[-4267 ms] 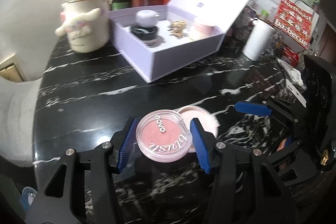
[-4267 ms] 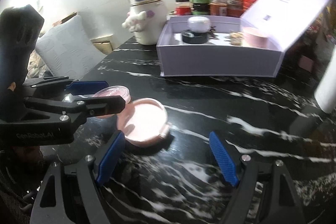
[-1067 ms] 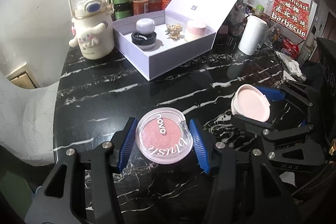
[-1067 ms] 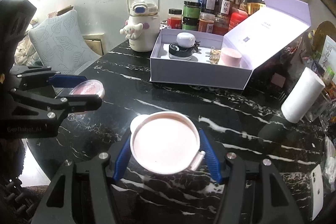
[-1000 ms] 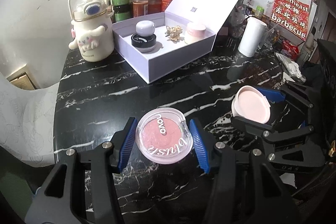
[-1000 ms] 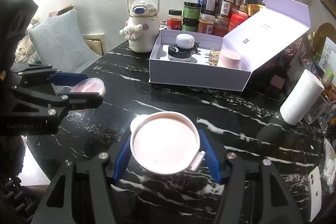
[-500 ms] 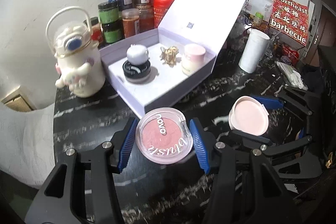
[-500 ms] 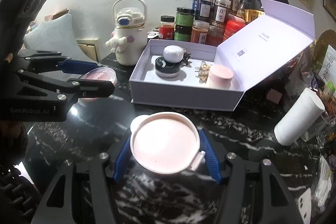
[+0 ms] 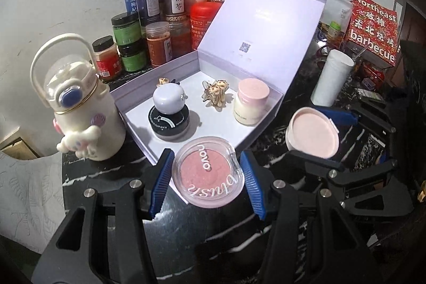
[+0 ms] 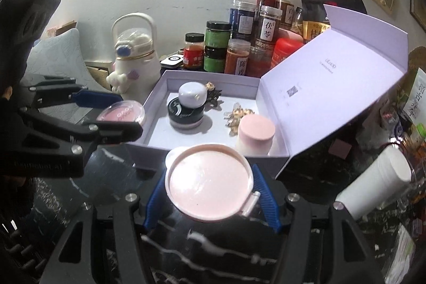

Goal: Organize objects
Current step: 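Carry the blush compact and cushion compact over the lavender box, then lower the blush onto the black jar while the right lowers the cushion compact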

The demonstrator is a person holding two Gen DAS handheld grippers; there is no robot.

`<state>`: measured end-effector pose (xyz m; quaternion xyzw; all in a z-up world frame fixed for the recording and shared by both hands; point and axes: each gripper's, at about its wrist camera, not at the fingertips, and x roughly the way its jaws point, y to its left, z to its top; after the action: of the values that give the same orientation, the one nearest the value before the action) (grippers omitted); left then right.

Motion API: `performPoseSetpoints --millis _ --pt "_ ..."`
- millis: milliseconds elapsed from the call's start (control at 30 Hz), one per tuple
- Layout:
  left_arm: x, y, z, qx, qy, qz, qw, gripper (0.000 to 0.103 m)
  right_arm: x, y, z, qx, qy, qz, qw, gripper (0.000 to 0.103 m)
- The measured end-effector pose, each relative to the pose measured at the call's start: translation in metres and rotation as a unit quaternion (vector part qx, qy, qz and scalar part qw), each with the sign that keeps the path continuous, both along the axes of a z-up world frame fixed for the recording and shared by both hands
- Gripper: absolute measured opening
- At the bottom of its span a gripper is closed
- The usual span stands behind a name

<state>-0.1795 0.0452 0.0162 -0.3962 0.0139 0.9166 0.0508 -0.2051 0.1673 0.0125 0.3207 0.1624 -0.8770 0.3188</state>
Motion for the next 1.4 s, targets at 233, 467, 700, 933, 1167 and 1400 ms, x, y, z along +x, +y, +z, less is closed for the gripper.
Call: performPoseSetpoints --millis 233,467,700,933,1167,1400 --pt "-0.024 -0.009 -0.011 0.005 -0.012 0.005 0.9999 0.050 -0.024 -0.009 -0.002 0.002 -0.001 0.006 1.000 0.064" --pt "-0.043 -0.016 -0.020 0.006 -0.022 0.009 0.9997 0.050 -0.044 -0.017 -0.008 0.005 -0.007 0.007 1.000 0.064" --pt "-0.058 -0.023 -0.032 0.001 -0.032 0.015 0.9994 0.050 -0.058 -0.028 -0.017 0.009 -0.015 0.016 1.000 0.064" --pt "-0.073 -0.028 -0.046 0.003 -0.045 0.015 0.9989 0.050 -0.071 -0.034 -0.026 0.008 -0.024 0.018 1.000 0.064" --pt "-0.086 -0.033 -0.057 0.002 -0.057 0.016 0.9982 0.050 -0.074 -0.036 -0.024 0.003 -0.011 0.020 1.000 0.064" --pt "-0.096 -0.035 -0.062 0.008 -0.060 0.014 0.9981 0.050 -0.083 -0.029 -0.013 0.004 0.012 0.001 1.000 0.064"
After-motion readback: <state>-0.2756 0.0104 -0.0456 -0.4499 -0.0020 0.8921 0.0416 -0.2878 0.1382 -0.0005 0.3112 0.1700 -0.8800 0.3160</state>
